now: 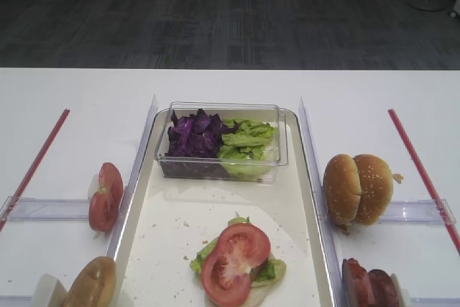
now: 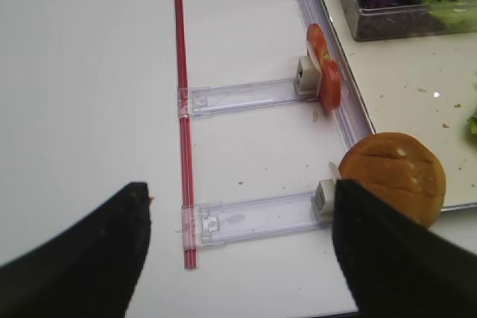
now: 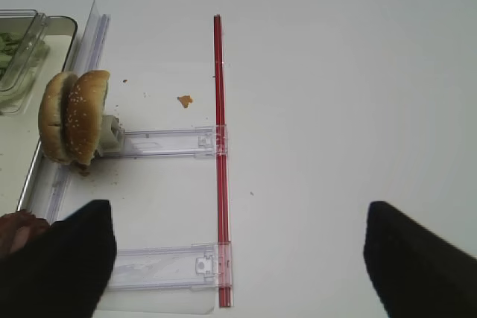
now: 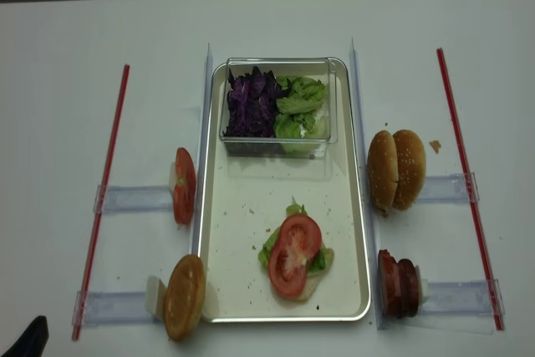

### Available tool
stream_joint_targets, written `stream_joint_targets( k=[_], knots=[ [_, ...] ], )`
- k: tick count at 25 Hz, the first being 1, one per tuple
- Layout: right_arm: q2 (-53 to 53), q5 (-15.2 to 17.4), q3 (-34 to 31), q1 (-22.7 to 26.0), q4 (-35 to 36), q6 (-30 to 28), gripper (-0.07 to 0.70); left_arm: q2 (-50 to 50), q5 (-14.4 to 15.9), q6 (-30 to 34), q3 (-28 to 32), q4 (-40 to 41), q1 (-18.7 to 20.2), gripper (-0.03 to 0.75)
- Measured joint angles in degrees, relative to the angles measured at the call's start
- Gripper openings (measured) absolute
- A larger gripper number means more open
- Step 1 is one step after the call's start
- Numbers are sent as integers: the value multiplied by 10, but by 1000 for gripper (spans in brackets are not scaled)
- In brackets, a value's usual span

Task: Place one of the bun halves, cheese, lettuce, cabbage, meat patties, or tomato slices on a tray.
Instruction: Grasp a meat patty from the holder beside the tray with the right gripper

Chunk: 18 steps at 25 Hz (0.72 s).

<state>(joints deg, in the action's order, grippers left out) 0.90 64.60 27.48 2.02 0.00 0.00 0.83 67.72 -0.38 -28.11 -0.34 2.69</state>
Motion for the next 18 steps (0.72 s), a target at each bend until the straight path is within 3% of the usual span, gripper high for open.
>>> stream_joint_targets(
  k=[18],
  knots=[
    [0, 0, 0, 0, 0, 0, 685, 0, 0, 4, 0, 0, 0, 473]
  ],
)
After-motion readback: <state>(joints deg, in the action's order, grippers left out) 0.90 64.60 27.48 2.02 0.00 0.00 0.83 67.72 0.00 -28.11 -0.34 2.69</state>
